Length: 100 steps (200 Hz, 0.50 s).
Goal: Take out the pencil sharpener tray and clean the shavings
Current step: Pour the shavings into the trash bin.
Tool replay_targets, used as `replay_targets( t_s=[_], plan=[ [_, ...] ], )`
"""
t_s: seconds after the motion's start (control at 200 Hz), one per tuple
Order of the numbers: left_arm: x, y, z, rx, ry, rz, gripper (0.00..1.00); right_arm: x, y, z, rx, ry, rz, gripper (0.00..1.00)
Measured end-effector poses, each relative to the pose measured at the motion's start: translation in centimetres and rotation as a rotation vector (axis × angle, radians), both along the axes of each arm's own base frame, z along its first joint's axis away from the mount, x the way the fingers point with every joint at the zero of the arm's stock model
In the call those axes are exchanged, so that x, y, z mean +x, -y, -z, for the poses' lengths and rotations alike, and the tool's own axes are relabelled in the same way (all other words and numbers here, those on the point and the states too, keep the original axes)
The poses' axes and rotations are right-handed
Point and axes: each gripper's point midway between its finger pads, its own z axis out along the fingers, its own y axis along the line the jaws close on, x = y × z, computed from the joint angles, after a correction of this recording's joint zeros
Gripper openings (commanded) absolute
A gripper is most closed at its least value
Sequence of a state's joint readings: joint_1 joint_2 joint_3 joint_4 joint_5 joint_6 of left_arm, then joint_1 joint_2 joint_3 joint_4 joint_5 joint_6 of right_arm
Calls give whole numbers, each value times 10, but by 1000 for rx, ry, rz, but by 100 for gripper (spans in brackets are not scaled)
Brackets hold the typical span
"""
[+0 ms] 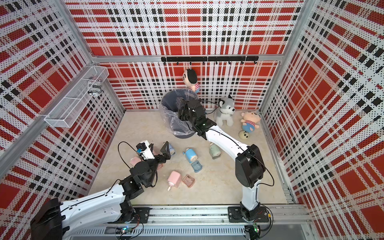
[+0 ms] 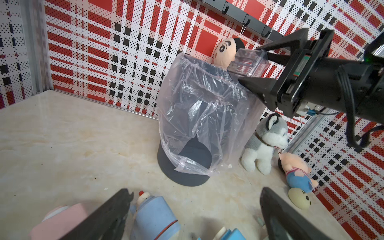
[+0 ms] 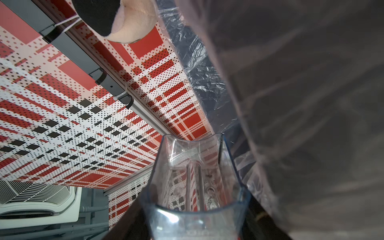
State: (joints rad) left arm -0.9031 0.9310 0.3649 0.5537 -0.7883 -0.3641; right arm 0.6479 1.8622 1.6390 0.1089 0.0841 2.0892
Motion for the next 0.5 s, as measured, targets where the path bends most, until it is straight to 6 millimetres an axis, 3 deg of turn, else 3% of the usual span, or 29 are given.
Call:
replay_targets(
  t_s=[0.501],
  plan=[
    [1,1,4,14,-6,-5,98,-1,1,-10,-45,14,-14,52]
  ],
)
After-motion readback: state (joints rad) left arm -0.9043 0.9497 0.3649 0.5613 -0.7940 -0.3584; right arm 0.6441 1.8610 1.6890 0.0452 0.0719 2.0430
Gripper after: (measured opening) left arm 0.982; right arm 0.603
